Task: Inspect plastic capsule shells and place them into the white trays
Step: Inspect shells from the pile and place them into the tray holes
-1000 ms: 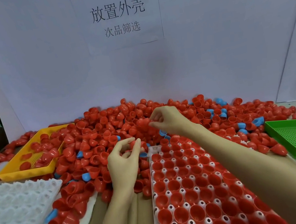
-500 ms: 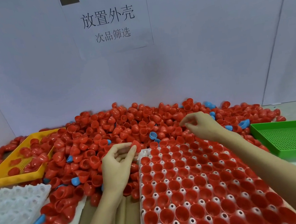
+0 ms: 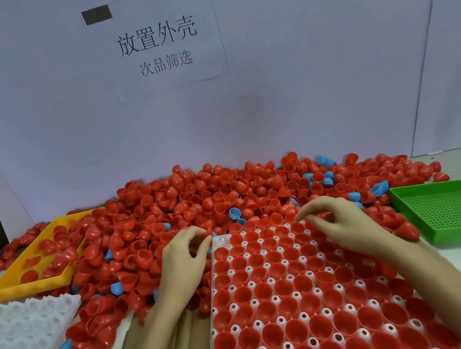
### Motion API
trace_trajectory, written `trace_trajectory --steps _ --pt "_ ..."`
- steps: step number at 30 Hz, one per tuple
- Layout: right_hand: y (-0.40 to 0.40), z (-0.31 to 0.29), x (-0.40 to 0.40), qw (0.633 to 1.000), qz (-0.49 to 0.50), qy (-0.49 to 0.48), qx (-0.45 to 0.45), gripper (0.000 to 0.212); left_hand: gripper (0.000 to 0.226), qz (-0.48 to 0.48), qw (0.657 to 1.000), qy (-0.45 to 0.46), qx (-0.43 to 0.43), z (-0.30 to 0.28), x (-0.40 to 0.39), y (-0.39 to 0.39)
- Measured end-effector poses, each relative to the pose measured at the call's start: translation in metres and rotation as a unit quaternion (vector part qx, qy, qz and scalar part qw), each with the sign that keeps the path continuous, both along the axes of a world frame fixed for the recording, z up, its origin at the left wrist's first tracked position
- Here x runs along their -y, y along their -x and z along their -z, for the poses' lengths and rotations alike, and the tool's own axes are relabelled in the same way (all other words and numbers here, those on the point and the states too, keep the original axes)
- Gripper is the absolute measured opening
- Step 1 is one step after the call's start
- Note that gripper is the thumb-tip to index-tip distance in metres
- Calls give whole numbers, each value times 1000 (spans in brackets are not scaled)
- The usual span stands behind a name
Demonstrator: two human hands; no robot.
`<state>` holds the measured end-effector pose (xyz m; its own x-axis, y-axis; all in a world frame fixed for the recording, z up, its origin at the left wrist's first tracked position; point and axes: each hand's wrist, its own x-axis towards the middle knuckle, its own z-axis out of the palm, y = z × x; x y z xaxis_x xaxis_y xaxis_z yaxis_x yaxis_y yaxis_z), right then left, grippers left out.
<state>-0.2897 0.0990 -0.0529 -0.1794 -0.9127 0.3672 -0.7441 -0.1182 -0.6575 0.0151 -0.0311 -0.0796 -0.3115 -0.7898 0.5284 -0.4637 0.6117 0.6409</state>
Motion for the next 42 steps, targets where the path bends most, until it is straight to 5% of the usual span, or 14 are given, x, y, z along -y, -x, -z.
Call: trace_trajectory --steps 12,17,23,31,37,42 --pt "3 1 -5 1000 -4 3 28 27 42 65 954 13 291 -17 0 12" --pt "2 -1 -8 999 -1 18 33 29 38 53 976 -17 210 -23 -19 6" --pt "17 2 -22 996 88 13 -4 27 14 -76 992 -63 82 -10 -58 -19" --pt "7 13 -21 972 77 -162 -153 46 31 -92 978 -33 182 -12 -69 -17" --pt "18 -4 -33 990 113 -78 -6 39 8 -85 973 97 191 -19 -92 -19" --pt "3 -25 -51 1000 0 -20 -23 14 18 -87 982 -62 156 -19 -101 -14"
